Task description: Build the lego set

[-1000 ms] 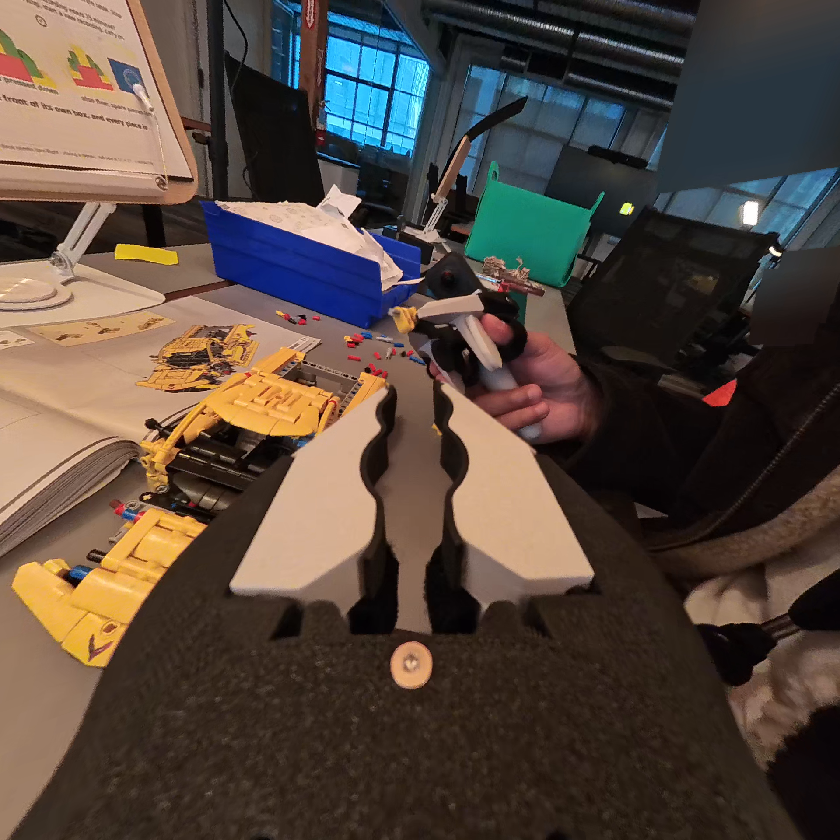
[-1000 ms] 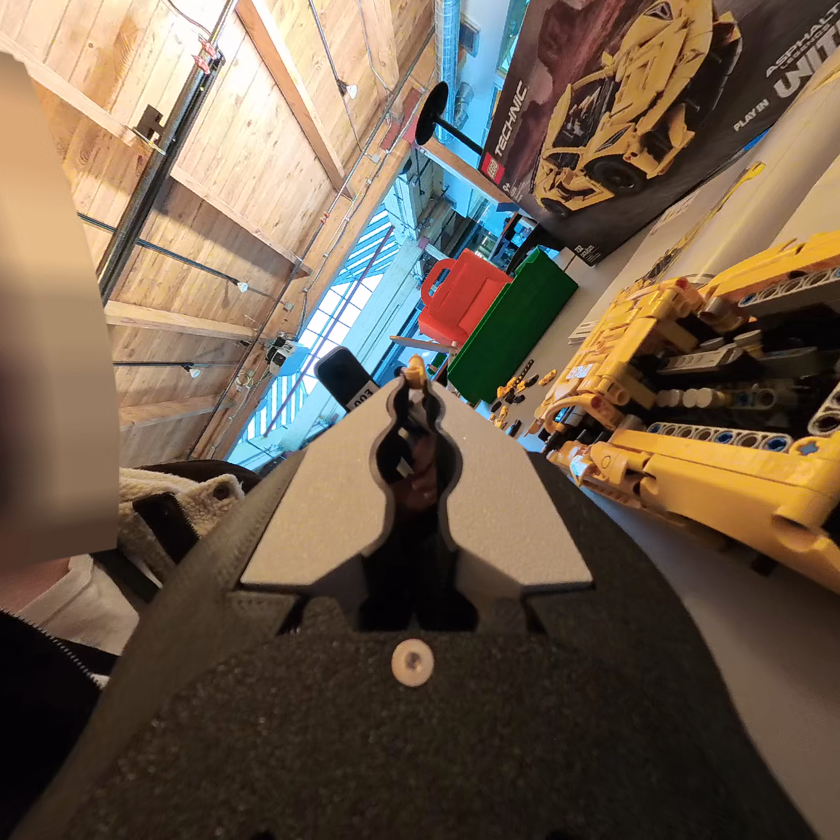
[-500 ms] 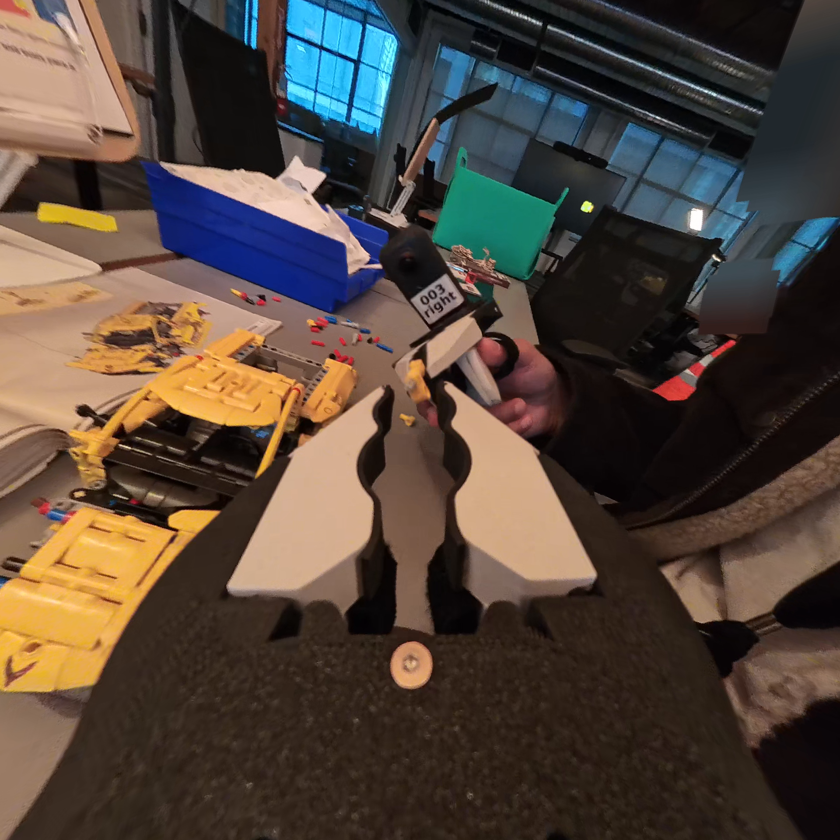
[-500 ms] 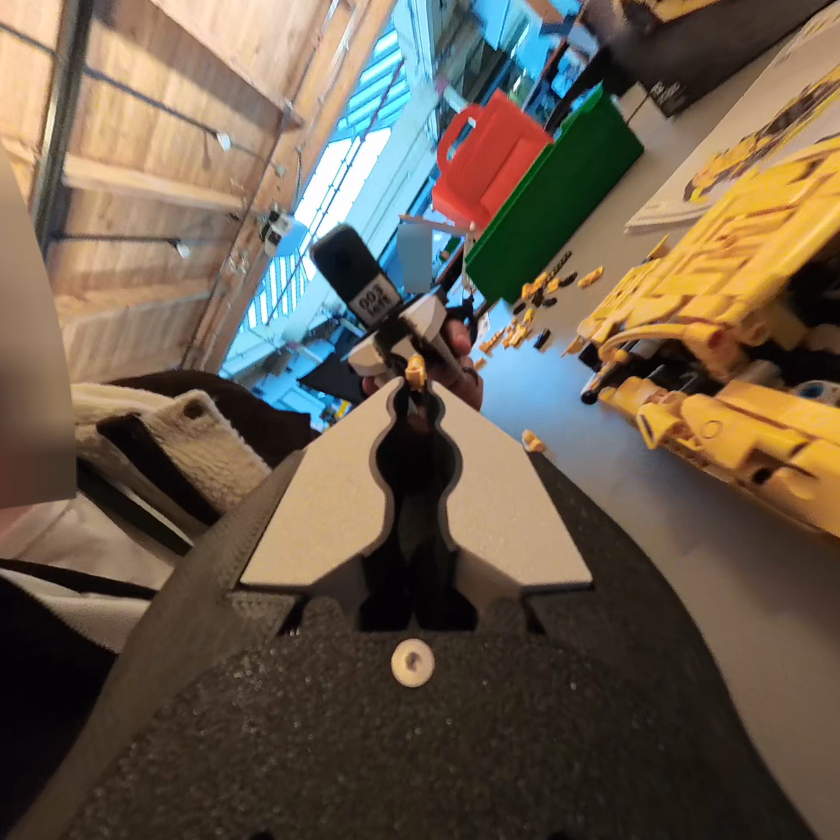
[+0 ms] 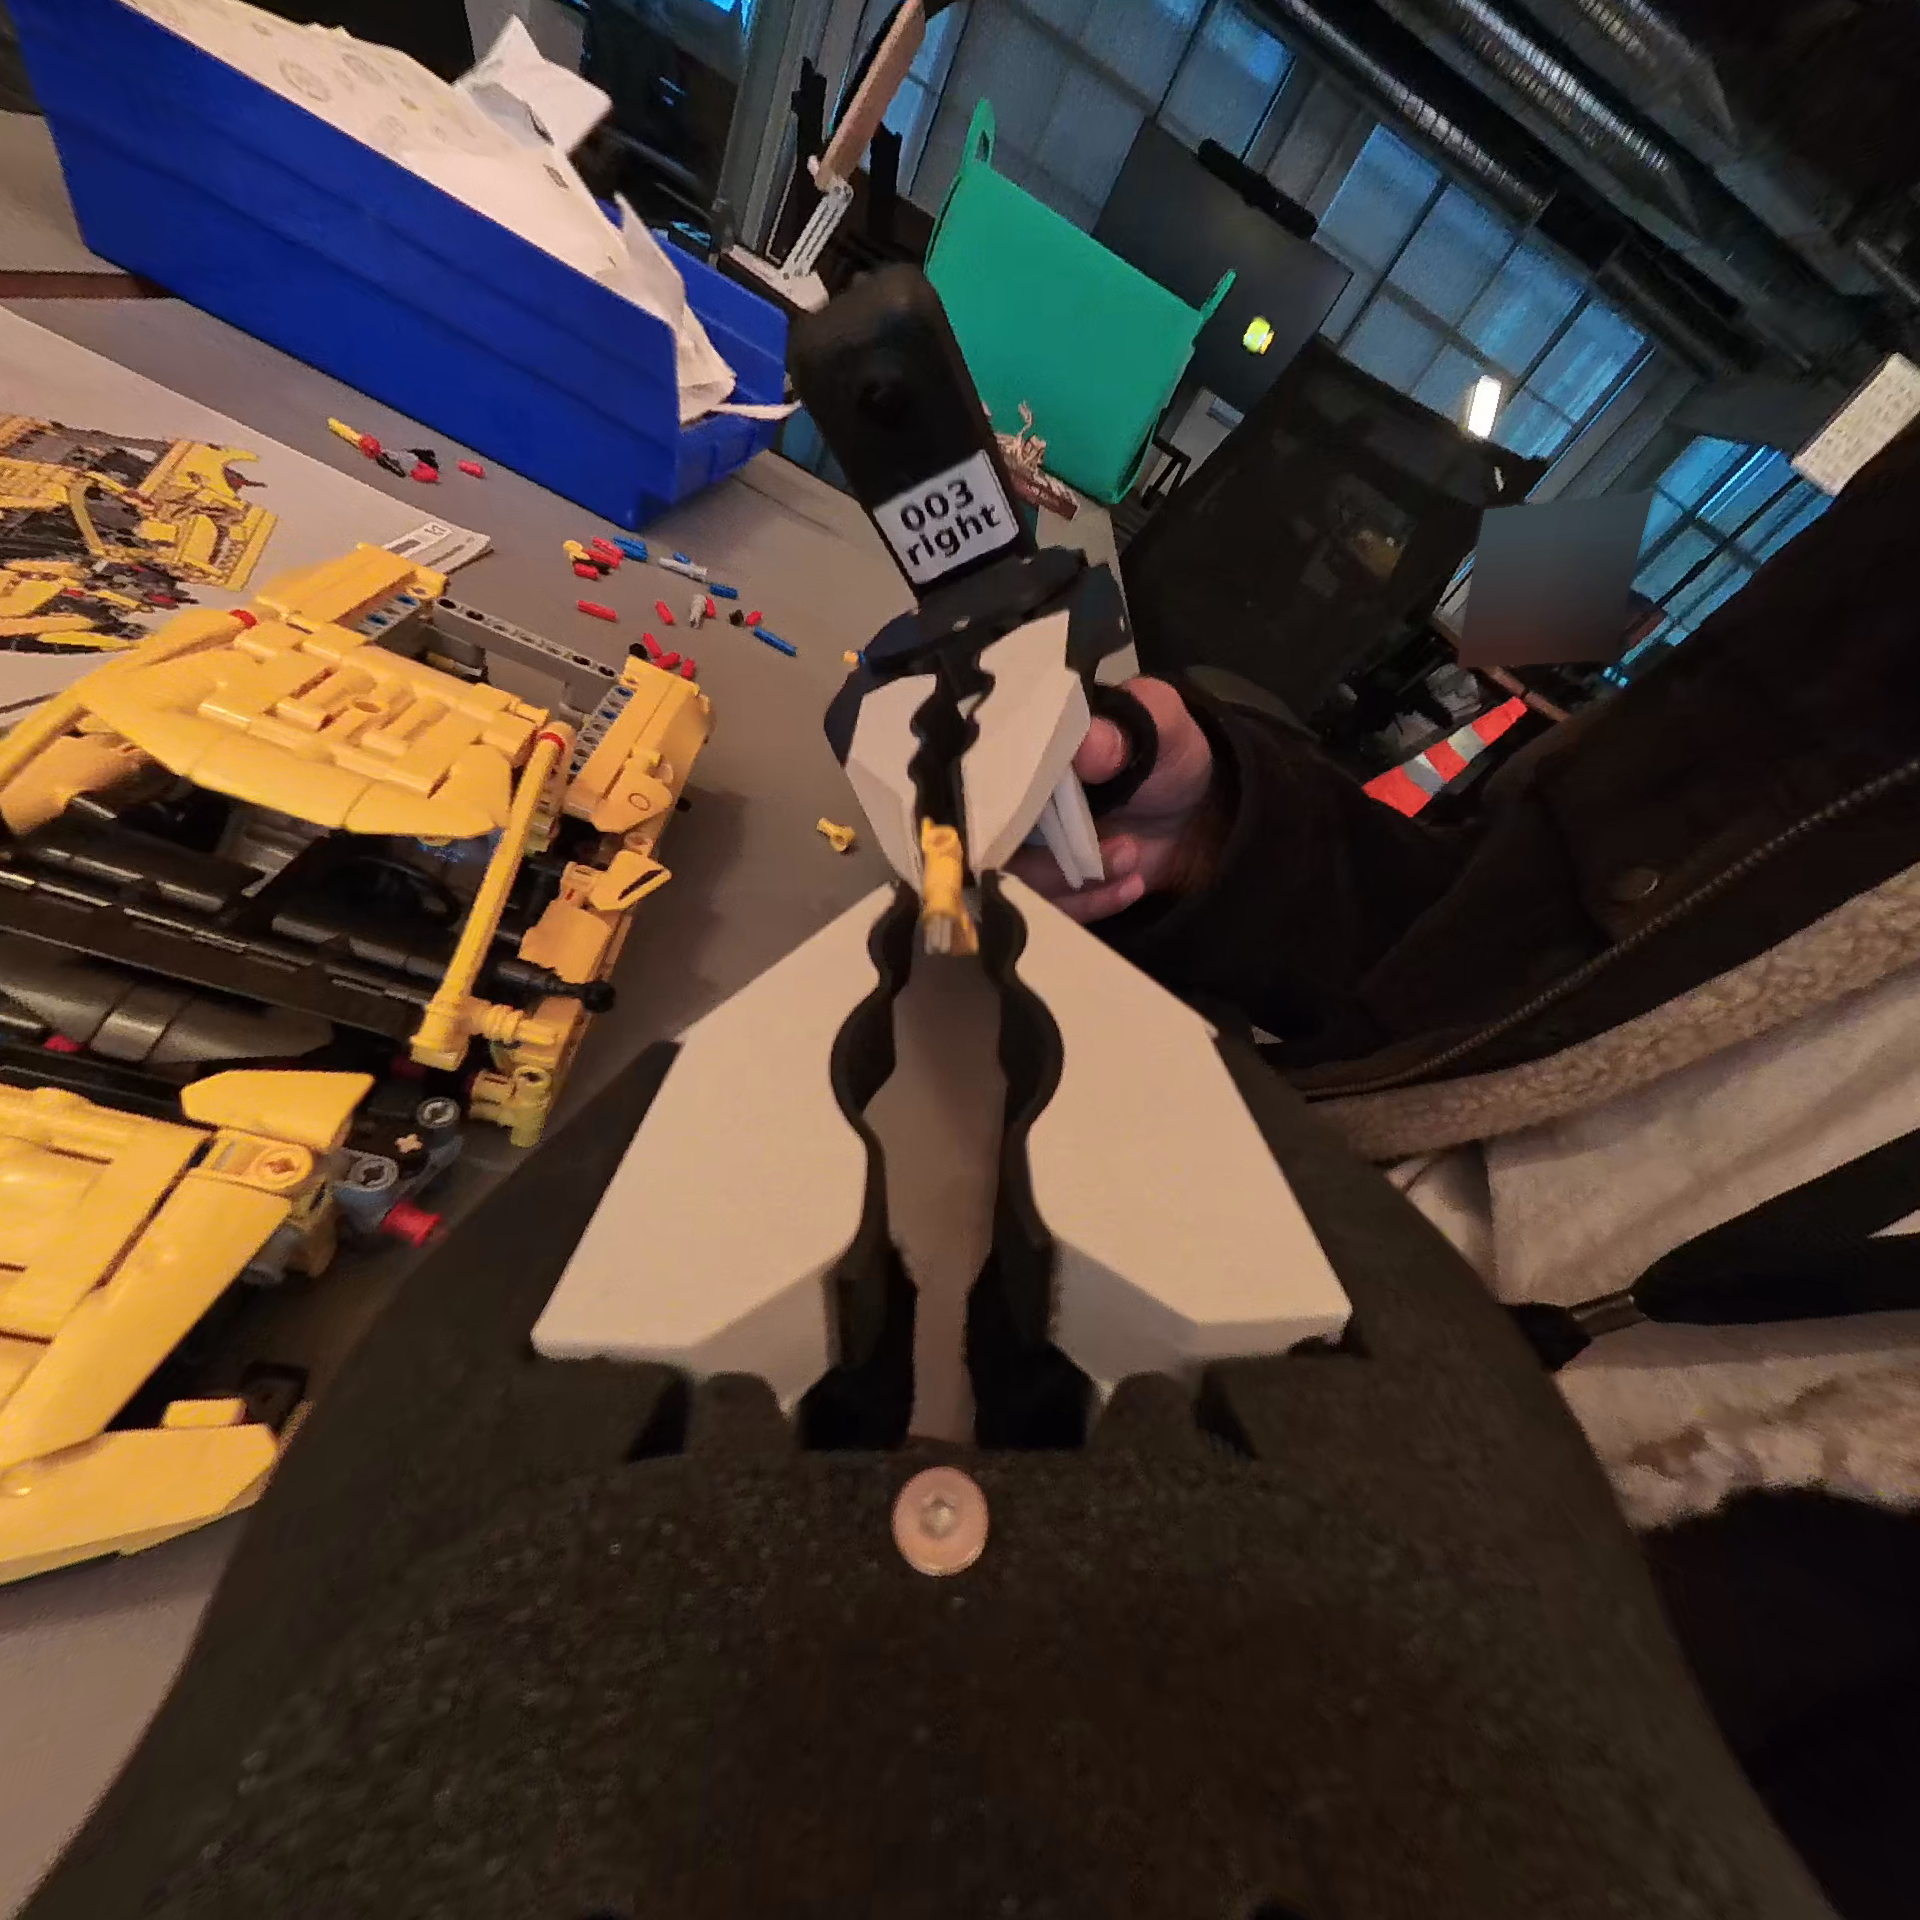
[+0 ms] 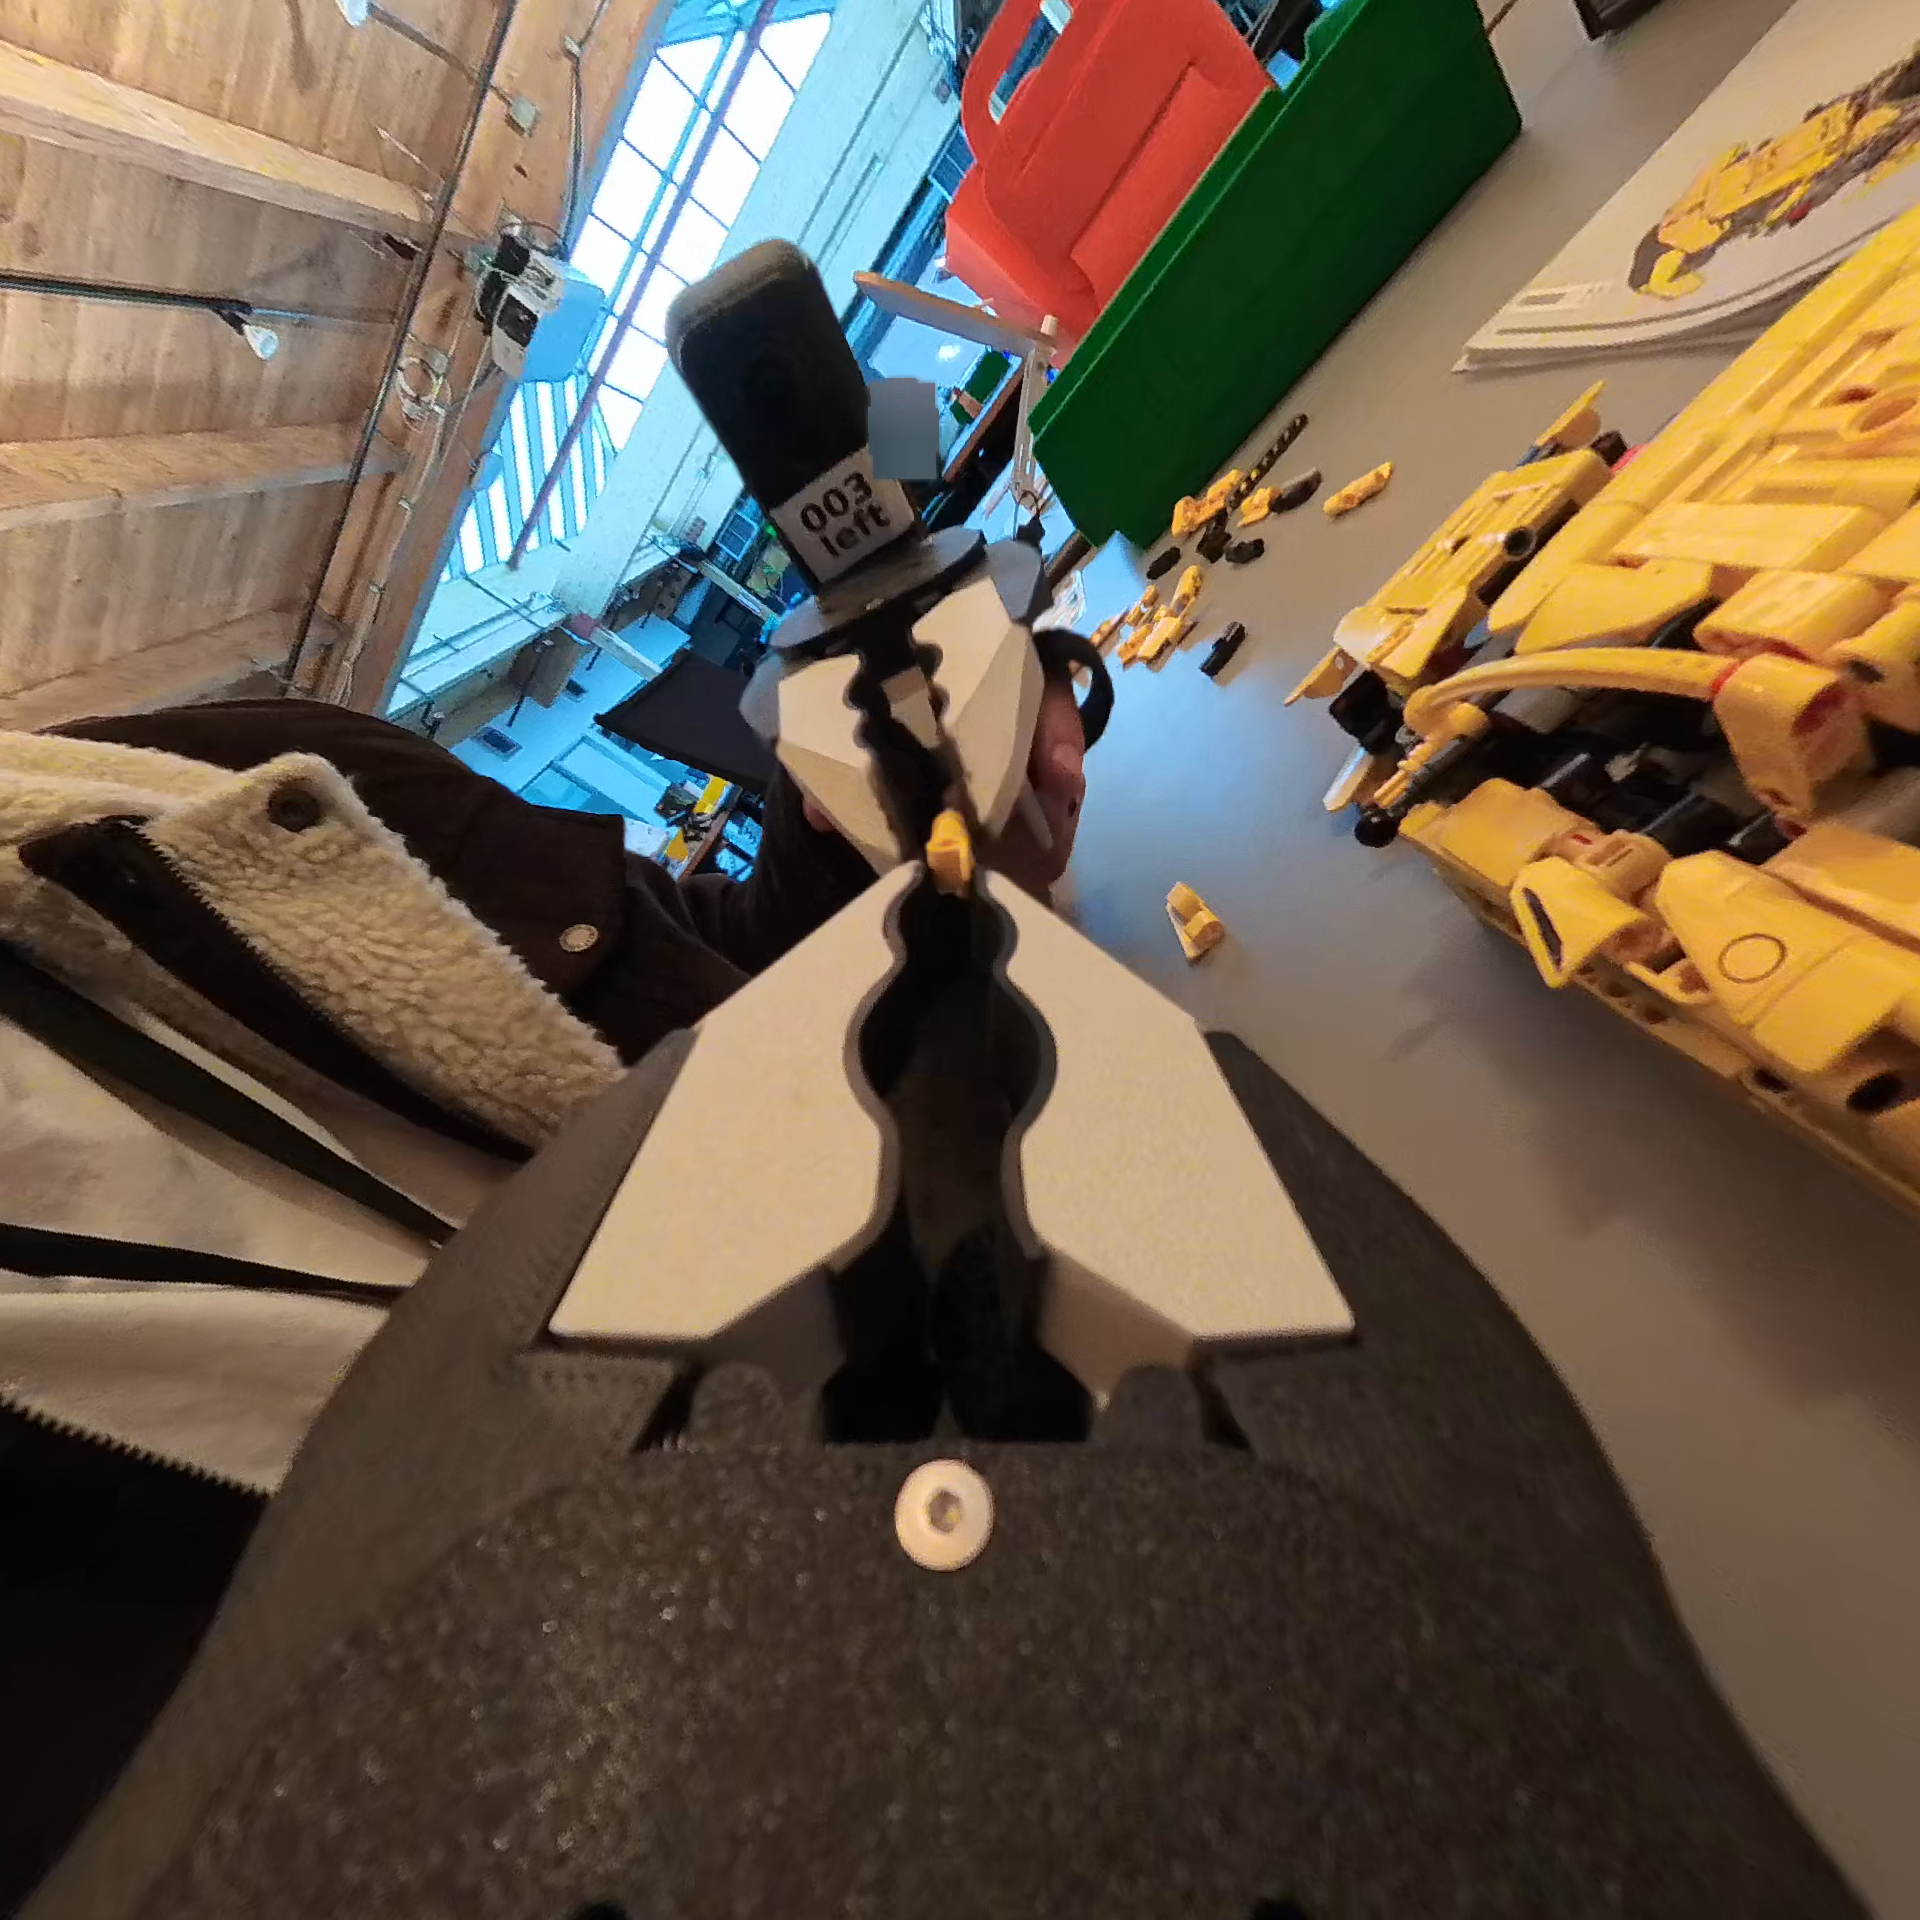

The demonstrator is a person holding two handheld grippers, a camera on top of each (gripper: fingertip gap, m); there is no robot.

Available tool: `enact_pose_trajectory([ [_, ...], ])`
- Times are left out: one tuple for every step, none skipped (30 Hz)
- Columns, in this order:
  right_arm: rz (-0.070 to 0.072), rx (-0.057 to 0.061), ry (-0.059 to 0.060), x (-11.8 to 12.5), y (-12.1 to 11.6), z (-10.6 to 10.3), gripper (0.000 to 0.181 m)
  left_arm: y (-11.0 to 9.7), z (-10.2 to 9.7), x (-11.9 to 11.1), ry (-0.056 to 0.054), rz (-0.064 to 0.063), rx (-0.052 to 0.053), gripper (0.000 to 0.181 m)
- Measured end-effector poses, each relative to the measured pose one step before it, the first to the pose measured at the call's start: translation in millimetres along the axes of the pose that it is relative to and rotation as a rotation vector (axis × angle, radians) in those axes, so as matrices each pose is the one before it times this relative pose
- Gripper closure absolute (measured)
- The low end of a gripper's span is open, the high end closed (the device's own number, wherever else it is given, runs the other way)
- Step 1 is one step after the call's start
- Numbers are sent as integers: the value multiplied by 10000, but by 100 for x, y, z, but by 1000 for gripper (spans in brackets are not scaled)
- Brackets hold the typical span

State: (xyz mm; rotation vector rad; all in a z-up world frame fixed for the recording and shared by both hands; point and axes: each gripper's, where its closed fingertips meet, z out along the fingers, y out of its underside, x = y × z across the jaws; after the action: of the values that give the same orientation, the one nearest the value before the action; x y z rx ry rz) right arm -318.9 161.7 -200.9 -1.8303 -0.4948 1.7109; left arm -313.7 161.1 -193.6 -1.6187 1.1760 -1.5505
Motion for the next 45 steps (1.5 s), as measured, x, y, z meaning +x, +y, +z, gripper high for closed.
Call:
enact_pose_trajectory([
  [6, -88, -73, -127, 145, 125, 175, -247, -139, -48, 50, -147, 146, 169],
  [-62, -76, -40, -136, 113, 94, 175, -60, -116, -15, 109, -181, 43, 171],
  [-84, -55, 129, 125, 88, 38, 175, 140, -58, 124, 183, -152, -72, 176],
  [-16, 6, 112, 164, -2, -18, 175, 194, 0, -32, 31, -72, -98, 176],
  [3, 82, 99, 169, -132, -39, 175, 159, -5, -122, -64, 15, -87, 176],
  [3, 73, 44, 69, -139, -36, 175, 105, 15, -51, -22, 19, -68, 176],
  [-16, 120, -13, -51, -201, -71, 175, 100, 30, 79, 63, -31, -50, 176],
  [-37, 179, -38, -128, -278, -131, 175, 140, 69, 126, 99, -54, -68, 175],
  [-71, -8, 33, -16, 5, -20, 175, 103, 72, 90, 63, -49, -50, 175],
  [-44, -30, 65, 68, 72, 68, 175, 50, -27, -28, -22, 35, -60, 174],
  [-30, -46, 81, 104, 80, 73, 175, -7, -168, -236, -128, 77, -39, 171],
  [-44, 20, 82, 93, -28, -15, 175, -137, -317, -413, -191, 9, 52, 169],
  [-13, 7, 80, 102, -14, -49, 175, -373, -498, -640, -278, -50, 172, 168],
  [30, -9, 145, 259, 32, -37, 175, -702, -709, -877, -391, -46, 351, 167],
  [95, -89, 228, 436, 169, -6, 175, -940, -827, -965, -446, -17, 499, 168],
  [66, -234, 419, 705, 406, 94, 175, -1000, -808, -877, -406, 18, 511, 168],
  [-86, -444, 622, 927, 727, 226, 175, -809, -679, -712, -333, 63, 401, 168],
  [-186, -722, 414, 518, 1102, 469, 175, -483, -491, -595, -286, 103, 224, 168],
  [-179, -973, 173, 118, 1459, 692, 174, -212, -340, -561, -304, 118, 80, 168],
  [-212, -1003, 372, 429, 1486, 789, 175, -166, -223, -566, -361, 103, 90, 168],
  [-270, -697, 423, 387, 998, 686, 175, -245, -133, -319, -251, 100, 170, 168],
  [-243, -478, -16, -321, 625, 507, 174, -189, -56, -4, -69, 84, 131, 168],
  [-201, -347, -116, -404, 461, 319, 174, -30, 8, 52, -12, 52, 17, 168],
  [-55, -199, 125, 105, 283, 155, 174, 107, 59, 23, -8, 31, -57, 168],
  [4, 46, -7, 17, -49, -32, 174, 217, 100, 64, 21, -3, -92, 168],
  [14, 47, 36, 102, -48, -86, 174, 239, 124, 95, 39, -21, -106, 168],
  [-21, 50, 209, 366, -54, -138, 174, 217, 129, 106, 21, 11, -96, 168],
  [-46, 96, 249, 430, -121, -162, 173, 187, 111, 119, 2, 76, -94, 168],
  [-90, 30, 153, 276, -24, -121, 171, 185, 89, 111, -18, 135, -106, 168],
  [-78, 34, 74, 118, -55, -102, 166, 143, 86, 76, -46, 163, -87, 168],
  [-70, 43, 2, 18, -60, -75, 164, 111, 67, 84, -35, 158, -59, 169],
  [-66, 35, 37, 63, -52, -95, 162, 114, 62, 101, 0, 117, -57, 168],
  [-115, 32, 87, 99, -35, -117, 160, 73, 41, 69, 1, 55, -39, 168],
  [-197, -10, 138, 112, 21, -214, 159, 28, 5, 40, 8, 18, -11, 168],
  [-220, -42, 264, 304, 79, -399, 157, 27, -17, 33, 20, -2, -9, 168],
  [-214, -42, 342, 448, 137, -626, 155, 27, -20, -1, 4, -20, -8, 168],
  [-202, 4, 385, 586, 171, -894, 155, -10, -26, -28, -8, -19, 11, 168],
  [-157, 134, 398, 693, 134, -1104, 154, -13, -15, -13, 4, -14, 12, 168],
  [-194, 120, 447, 852, 226, -1285, 153, 10, 1, 9, 9, -13, -3, 168],
  [-302, 134, 540, 1035, 318, -1429, 154, 18, -3, 0, -6, -4, -4, 168],
  [-321, 182, 716, 1393, 381, -1408, 156, 25, 19, -1, -7, 10, 0, 168],
  [-334, 40, 789, 1598, 676, -1118, 157, 43, 41, 42, 5, 18, -17, 168],
  [-305, -107, 549, 1276, 976, -683, 157, 75, 87, 65, 23, 20, -39, 168],
  [-192, -122, 262, 827, 940, -335, 157, 73, 94, 107, 28, 26, -44, 168],
  [-5, -115, 122, 481, 723, -154, 156, 79, 110, 152, 37, 50, -37, 168],
])
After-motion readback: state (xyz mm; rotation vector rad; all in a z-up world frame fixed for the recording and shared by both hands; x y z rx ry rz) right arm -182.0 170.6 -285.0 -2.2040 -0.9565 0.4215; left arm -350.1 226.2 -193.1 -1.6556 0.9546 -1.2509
